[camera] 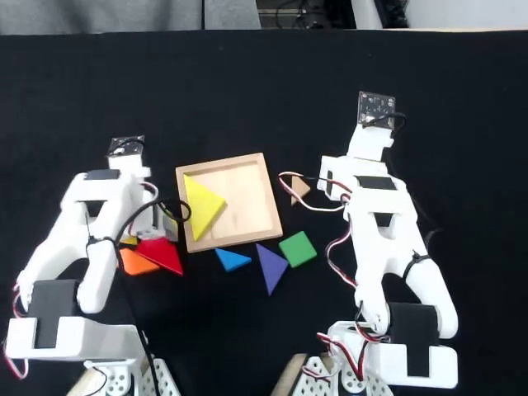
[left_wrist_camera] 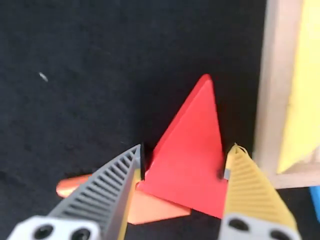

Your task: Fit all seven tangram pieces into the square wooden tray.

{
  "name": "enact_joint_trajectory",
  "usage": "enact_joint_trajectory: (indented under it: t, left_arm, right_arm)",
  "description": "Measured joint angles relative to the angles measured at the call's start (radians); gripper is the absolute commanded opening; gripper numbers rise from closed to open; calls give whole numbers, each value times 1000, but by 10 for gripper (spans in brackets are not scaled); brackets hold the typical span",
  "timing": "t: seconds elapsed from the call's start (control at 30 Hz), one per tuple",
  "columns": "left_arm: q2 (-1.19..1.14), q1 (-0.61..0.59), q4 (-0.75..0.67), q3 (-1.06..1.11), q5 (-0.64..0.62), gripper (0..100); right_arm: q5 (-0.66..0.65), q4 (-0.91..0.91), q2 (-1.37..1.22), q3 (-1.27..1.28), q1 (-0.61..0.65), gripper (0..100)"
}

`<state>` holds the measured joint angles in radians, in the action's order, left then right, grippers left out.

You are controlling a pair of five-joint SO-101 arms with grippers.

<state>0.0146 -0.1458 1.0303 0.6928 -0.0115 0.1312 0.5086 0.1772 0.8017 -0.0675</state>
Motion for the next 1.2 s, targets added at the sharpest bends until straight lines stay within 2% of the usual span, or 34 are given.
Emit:
enact_joint_trajectory:
  t: [0.27, 0.47, 0.6, 0.67, 0.73, 0.83, 0.97, 1.07, 1.2]
  left_arm:
    - [-2, -170, 6, -133, 164, 268]
    - [-2, -184, 74, -293, 186, 269]
    - [-2, -126, 304, -358, 186, 252]
    - [-5, -58, 454, -364, 186, 188]
    - [-5, -25, 509, -351, 199, 109]
    - [-5, -17, 516, -316, 325, 24]
    - [-34, 14, 516, -219, 566, 50]
    - [-78, 6, 480, -186, 611, 41]
    - [-123, -75, 488, -186, 680, 30]
  right_arm:
    - [0, 0, 0, 0, 6, 177]
    - [0, 0, 0, 0, 12, 177]
    - [0, 0, 0, 0, 12, 177]
    - [-11, 0, 0, 0, 12, 177]
    - [-18, 0, 0, 0, 12, 177]
    - [-23, 0, 0, 0, 12, 177]
    - [-28, 0, 0, 11, 12, 177]
    - [-28, 0, 0, 11, 12, 177]
    - [-28, 0, 0, 11, 12, 177]
